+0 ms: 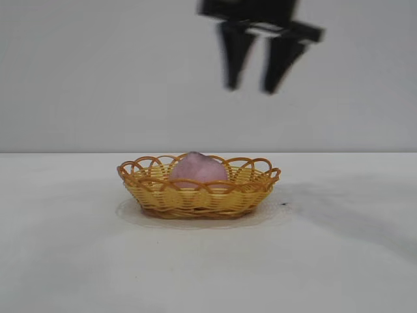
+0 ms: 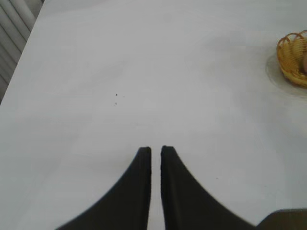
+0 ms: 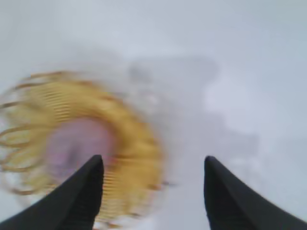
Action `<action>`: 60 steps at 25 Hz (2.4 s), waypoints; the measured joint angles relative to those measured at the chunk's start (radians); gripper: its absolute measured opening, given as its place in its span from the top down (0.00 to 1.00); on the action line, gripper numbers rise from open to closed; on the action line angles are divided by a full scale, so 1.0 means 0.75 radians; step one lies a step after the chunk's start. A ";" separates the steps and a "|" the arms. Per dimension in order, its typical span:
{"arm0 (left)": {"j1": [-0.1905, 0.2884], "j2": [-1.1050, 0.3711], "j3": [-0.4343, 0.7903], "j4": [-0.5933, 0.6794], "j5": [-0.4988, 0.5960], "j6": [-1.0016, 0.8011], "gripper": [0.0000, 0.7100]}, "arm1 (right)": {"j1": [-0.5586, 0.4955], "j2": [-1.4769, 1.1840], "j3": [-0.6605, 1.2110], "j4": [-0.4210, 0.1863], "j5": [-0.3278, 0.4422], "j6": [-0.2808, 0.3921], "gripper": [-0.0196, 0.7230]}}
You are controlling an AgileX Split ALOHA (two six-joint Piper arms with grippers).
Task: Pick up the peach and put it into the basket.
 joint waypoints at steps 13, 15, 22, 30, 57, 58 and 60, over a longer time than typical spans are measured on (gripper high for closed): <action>0.000 0.000 0.000 0.000 0.000 0.000 1.00 | -0.430 -0.123 0.218 -0.002 -0.117 0.092 0.44; 0.000 0.000 0.000 0.000 0.000 0.000 1.00 | -0.393 -0.280 0.329 -0.002 -0.184 0.089 0.44; 0.000 -0.002 0.000 0.000 0.000 0.000 1.00 | -0.331 -1.130 1.142 -0.053 -0.276 0.111 0.44; 0.000 -0.002 0.000 0.000 0.000 0.000 1.00 | -0.331 -1.864 1.591 -0.106 -0.097 0.147 0.44; 0.000 -0.002 0.000 0.000 0.002 0.000 1.00 | -0.331 -2.716 1.656 -0.127 0.040 0.085 0.44; 0.000 -0.002 0.000 0.000 0.002 0.000 1.00 | -0.331 -2.716 1.656 -0.127 0.040 0.085 0.44; 0.000 -0.002 0.000 0.000 0.002 0.000 1.00 | -0.331 -2.716 1.656 -0.127 0.040 0.085 0.44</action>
